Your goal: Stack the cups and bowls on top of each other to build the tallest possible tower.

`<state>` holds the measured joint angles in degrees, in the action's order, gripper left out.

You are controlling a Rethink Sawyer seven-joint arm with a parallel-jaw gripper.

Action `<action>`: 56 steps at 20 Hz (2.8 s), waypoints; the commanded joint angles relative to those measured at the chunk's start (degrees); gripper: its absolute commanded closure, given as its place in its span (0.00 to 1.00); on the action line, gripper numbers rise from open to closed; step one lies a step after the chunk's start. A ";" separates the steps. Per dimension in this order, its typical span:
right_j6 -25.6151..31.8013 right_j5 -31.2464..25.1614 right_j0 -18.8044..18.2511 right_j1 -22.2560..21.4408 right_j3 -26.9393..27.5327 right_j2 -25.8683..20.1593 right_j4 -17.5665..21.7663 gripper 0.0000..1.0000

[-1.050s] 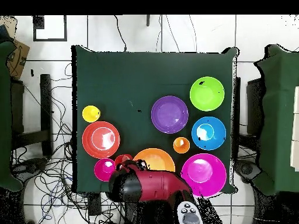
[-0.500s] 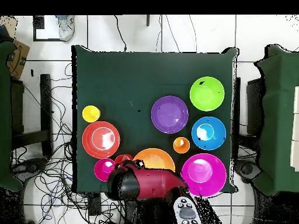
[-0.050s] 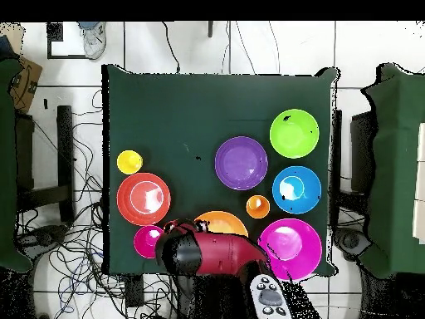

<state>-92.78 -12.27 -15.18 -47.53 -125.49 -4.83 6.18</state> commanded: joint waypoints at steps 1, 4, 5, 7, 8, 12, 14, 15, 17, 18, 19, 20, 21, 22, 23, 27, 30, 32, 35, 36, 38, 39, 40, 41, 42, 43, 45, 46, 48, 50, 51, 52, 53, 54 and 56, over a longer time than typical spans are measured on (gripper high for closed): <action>-13.41 -5.27 1.56 2.87 4.38 1.69 -5.82 0.00; -15.89 -6.22 3.63 1.40 3.70 4.94 -7.24 0.00; -16.81 -6.55 4.09 0.88 3.26 5.70 -7.79 0.00; -17.78 -7.30 4.40 0.26 2.70 6.57 -8.34 0.00; -18.29 -8.01 4.66 0.01 2.68 7.08 -8.63 0.00; -20.86 -8.22 4.92 -0.76 0.78 7.45 -9.72 0.00; -21.17 -7.76 4.21 -1.34 -0.22 7.24 -9.52 0.00; -21.15 -7.67 3.68 -1.72 -0.74 7.07 -9.41 0.00; -21.11 -6.82 2.79 -2.02 -1.59 6.58 -8.81 0.00; -20.95 -6.35 2.40 -2.17 -2.02 6.25 -8.35 0.00; -19.81 -6.23 1.96 -2.24 -1.99 5.48 -7.31 0.00; -17.23 -6.09 1.01 -2.25 -1.45 4.15 -5.39 0.00; -13.48 -6.62 0.28 -2.24 0.11 2.83 -2.81 0.00; -8.38 -6.64 -0.99 -1.89 2.47 0.19 0.41 0.00; -3.41 -7.88 -2.29 -1.27 4.82 -2.97 3.03 0.00; 2.65 -10.81 -3.47 -1.66 8.23 -8.40 9.18 0.00; 9.04 -13.87 -7.56 -2.20 8.50 -17.67 13.17 0.00; 11.10 -15.76 -9.60 -3.08 8.41 -22.22 14.69 0.00; 13.75 -19.36 -12.65 -2.41 9.20 -28.74 16.17 0.00; 15.21 -20.39 -13.99 -1.23 9.21 -31.55 16.37 0.00; 17.81 -22.89 -15.70 1.10 9.71 -35.59 16.62 0.00; 19.39 -23.88 -16.63 2.43 10.06 -37.70 16.82 0.00; 20.87 -25.43 -17.29 4.03 10.77 -39.40 17.13 0.00; 21.77 -26.62 -17.73 5.18 11.27 -40.72 17.17 0.00; 22.19 -27.51 -18.03 5.92 11.47 -41.78 17.26 0.00; 23.04 -28.38 -18.11 6.60 12.00 -42.62 17.44 0.00; 25.75 -30.44 -18.27 7.83 12.94 -44.78 18.27 0.00; 27.13 -31.30 -18.21 8.29 13.39 -45.78 18.80 0.00; 28.33 -32.46 -17.83 8.36 13.87 -46.49 19.98 0.00; 29.45 -33.82 -18.16 8.99 14.25 -47.18 20.80 0.00; 29.88 -34.75 -18.27 9.38 14.48 -47.40 21.12 0.00; 29.68 -35.45 -18.15 9.61 14.72 -47.40 21.26 0.00; 29.37 -36.44 -18.37 9.53 14.79 -46.88 21.47 0.00; 28.81 -37.08 -18.33 9.47 14.77 -46.67 21.58 0.00; 28.18 -38.28 -18.19 9.74 14.90 -46.58 21.84 0.00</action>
<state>-81.40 -42.64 -33.37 -40.54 -114.03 -47.65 22.41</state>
